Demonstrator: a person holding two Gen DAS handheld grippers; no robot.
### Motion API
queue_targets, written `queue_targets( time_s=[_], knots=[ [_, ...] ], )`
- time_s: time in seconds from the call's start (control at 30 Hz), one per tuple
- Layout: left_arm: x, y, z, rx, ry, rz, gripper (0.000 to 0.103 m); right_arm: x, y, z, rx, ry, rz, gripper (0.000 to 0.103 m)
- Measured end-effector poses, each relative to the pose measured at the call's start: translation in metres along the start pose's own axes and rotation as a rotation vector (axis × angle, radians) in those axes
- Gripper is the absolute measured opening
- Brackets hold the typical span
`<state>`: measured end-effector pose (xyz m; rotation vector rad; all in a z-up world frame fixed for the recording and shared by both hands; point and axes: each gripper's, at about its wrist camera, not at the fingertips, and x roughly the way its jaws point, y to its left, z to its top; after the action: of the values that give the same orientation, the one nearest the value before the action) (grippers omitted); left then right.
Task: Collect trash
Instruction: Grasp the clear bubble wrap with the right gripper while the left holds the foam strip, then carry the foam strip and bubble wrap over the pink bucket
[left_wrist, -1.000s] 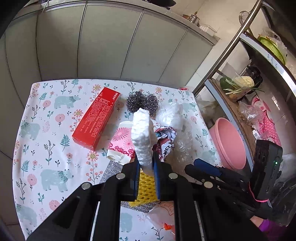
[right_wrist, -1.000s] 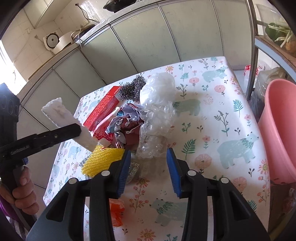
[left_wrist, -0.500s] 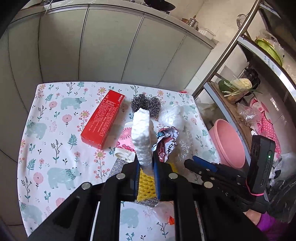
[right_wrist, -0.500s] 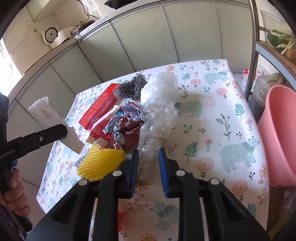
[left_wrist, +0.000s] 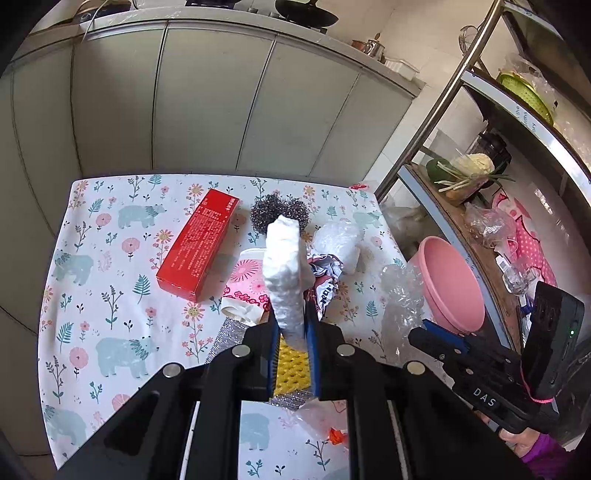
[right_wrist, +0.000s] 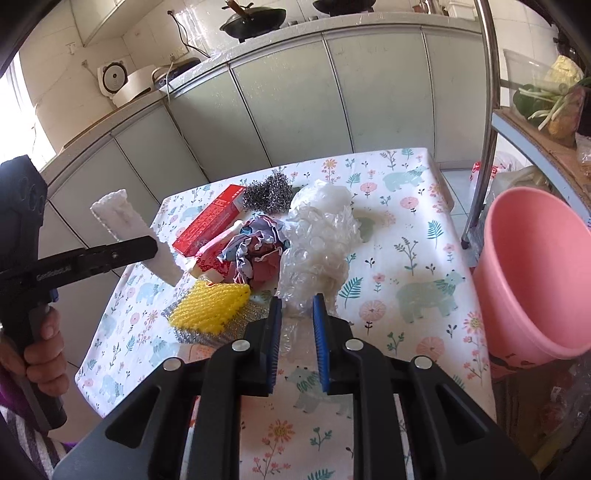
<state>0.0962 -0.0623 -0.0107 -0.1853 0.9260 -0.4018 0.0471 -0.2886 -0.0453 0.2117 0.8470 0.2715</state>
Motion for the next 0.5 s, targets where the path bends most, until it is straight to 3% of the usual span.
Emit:
queue_targets(
  time_s=[0.5],
  knots=[
    [-0.004,-0.023,0.004,0.034,-0.013,-0.005,0.012,-0.032,0.002,-0.004,-0.049,-0.102,-0.018,0.017]
  ],
)
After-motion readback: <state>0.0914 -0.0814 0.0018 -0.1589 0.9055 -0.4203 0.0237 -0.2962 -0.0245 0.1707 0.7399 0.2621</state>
